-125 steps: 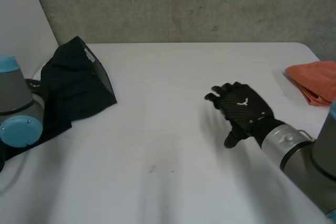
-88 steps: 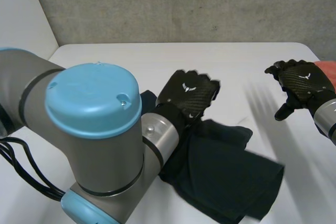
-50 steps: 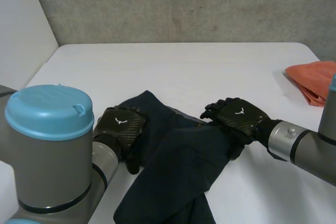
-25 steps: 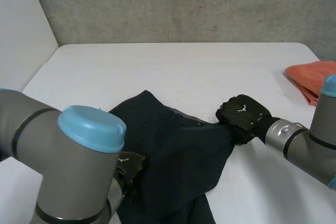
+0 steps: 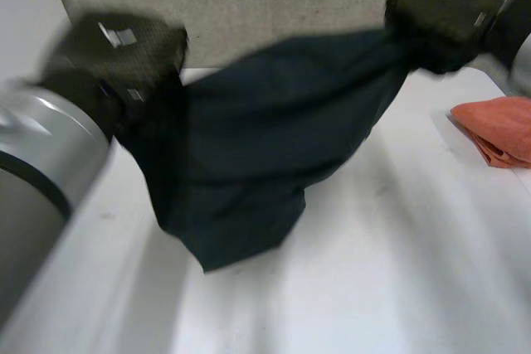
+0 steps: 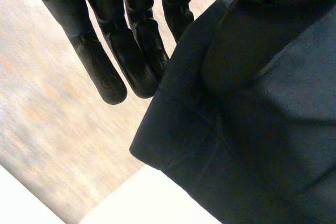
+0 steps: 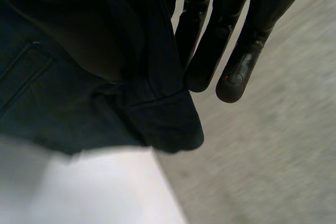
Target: Fold the laundry.
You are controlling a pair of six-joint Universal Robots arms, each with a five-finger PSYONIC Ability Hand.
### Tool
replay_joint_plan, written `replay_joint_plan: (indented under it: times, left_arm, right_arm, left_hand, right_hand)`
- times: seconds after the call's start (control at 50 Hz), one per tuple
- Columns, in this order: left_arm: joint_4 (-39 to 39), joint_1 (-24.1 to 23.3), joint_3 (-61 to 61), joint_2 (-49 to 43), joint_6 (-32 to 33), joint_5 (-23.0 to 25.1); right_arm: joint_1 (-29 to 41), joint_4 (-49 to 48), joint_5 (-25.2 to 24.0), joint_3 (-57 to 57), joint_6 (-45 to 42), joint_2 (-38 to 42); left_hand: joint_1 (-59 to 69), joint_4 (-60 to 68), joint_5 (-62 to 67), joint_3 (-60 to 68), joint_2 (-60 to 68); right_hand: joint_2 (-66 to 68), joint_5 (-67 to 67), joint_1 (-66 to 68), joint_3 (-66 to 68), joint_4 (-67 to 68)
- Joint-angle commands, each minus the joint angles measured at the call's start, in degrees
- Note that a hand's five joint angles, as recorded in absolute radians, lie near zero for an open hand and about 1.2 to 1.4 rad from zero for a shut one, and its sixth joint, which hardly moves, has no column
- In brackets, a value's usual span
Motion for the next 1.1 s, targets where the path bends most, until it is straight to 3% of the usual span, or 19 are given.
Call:
replay_joint_plan:
  times: [0.02,0.16,0.3,0.36,0.4,0.48,0.58,0.64,0.78,0.92,1.1]
  left_arm:
    - [0.94,1.16,4.22,1.87,6.18,0.44]
    - [5.41,1.87,3.60,-5.07,10.76,0.27]
    - [13.93,6.96,5.97,-18.33,15.24,0.53]
    - [20.17,8.81,10.71,-24.93,18.58,0.62]
    - [24.03,8.82,13.61,-27.30,20.24,0.71]
    - [35.63,8.90,21.69,-30.30,23.94,0.97]
    - [49.77,8.73,27.06,-30.57,25.18,3.07]
    - [53.48,8.12,26.11,-28.99,24.48,3.26]
    - [51.92,8.55,18.91,-24.77,18.15,3.34]
    - [50.07,10.22,6.43,-23.01,13.75,3.61]
    - [49.45,9.70,-14.47,-25.20,10.23,5.88]
  right_arm:
    - [-0.08,8.48,0.02,-12.68,1.51,-0.84]
    - [0.88,12.35,2.38,-15.14,0.72,8.29]
    - [5.45,13.33,9.15,-20.67,-3.67,20.85]
    - [5.98,10.61,13.36,-27.95,-3.86,27.71]
    - [6.16,7.45,15.65,-32.87,-3.24,30.96]
    - [6.95,-7.97,20.31,-44.47,1.75,36.86]
    - [7.04,-26.37,21.55,-46.26,9.41,36.26]
    - [6.95,-32.53,22.51,-44.25,12.31,33.63]
    - [7.04,-32.47,22.87,-36.42,12.58,29.93]
    - [7.04,-29.48,21.20,-20.78,11.71,26.59]
    - [7.13,-20.18,19.70,0.48,2.84,29.91]
  left_hand:
    - [13.95,11.49,14.42,11.82,11.54]
    - [13.95,11.49,14.42,11.82,11.54]
    - [13.95,11.49,14.42,11.82,11.54]
    - [13.95,11.49,14.42,11.82,11.54]
    - [13.95,11.49,14.42,11.82,11.54]
    - [13.95,11.49,14.42,11.82,11.54]
    - [13.95,11.49,14.42,11.82,11.54]
    - [13.95,11.49,14.42,11.82,11.54]
    - [13.95,11.49,14.42,11.82,11.54]
    - [13.95,11.49,14.42,11.82,11.54]
    - [13.95,11.49,14.42,11.82,11.54]
  right_hand:
    - [12.65,14.18,24.62,12.90,12.05]
    - [12.65,14.18,24.62,12.90,12.05]
    - [12.65,14.18,24.62,12.90,12.05]
    - [12.65,14.18,24.62,12.90,12.05]
    - [12.65,14.18,24.62,12.90,12.05]
    - [12.65,14.18,24.62,12.90,12.05]
    - [12.65,14.18,24.62,12.90,12.05]
    - [12.65,14.18,24.62,12.90,12.05]
    - [12.65,14.18,24.62,12.90,12.05]
    - [12.65,14.18,24.62,12.90,12.05]
    - [12.65,14.18,24.62,12.90,12.05]
